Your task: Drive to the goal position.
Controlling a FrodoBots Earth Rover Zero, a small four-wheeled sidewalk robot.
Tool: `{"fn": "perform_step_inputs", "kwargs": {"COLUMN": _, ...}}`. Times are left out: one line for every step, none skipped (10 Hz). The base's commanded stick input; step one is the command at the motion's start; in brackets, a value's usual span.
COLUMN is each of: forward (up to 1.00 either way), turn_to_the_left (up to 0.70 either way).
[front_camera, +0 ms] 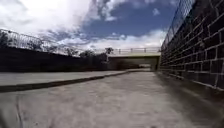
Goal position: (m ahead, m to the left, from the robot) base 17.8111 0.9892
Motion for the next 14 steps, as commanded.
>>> {"fn": "perform_step_inputs", "kwargs": {"forward": 0.50, "turn_to_the_left": 0.00}}
{"fn": "perform_step_inputs", "kwargs": {"forward": 0.50, "turn_to_the_left": 0.00}}
{"fn": "perform_step_inputs", "kwargs": {"forward": 0.50, "turn_to_the_left": 0.00}}
{"fn": "perform_step_inputs", "kwargs": {"forward": 0.50, "turn_to_the_left": 0.00}}
{"fn": "perform_step_inputs", "kwargs": {"forward": 0.50, "turn_to_the_left": -0.27}}
{"fn": "perform_step_inputs", "kwargs": {"forward": 0.50, "turn_to_the_left": -0.27}}
{"fn": "perform_step_inputs", "kwargs": {"forward": 0.50, "turn_to_the_left": -0.27}}
{"fn": "perform_step_inputs", "kwargs": {"forward": 0.50, "turn_to_the_left": 0.00}}
{"fn": "perform_step_inputs", "kwargs": {"forward": 0.50, "turn_to_the_left": 0.00}}
{"fn": "perform_step_inputs", "kwargs": {"forward": 0.50, "turn_to_the_left": -0.02}}
{"fn": "perform_step_inputs", "kwargs": {"forward": 0.50, "turn_to_the_left": -0.12}}
{"fn": "perform_step_inputs", "kwargs": {"forward": 0.50, "turn_to_the_left": -0.22}}
{"fn": "perform_step_inputs", "kwargs": {"forward": 0.50, "turn_to_the_left": -0.27}}
{"fn": "perform_step_inputs", "kwargs": {"forward": 0.50, "turn_to_the_left": -0.27}}
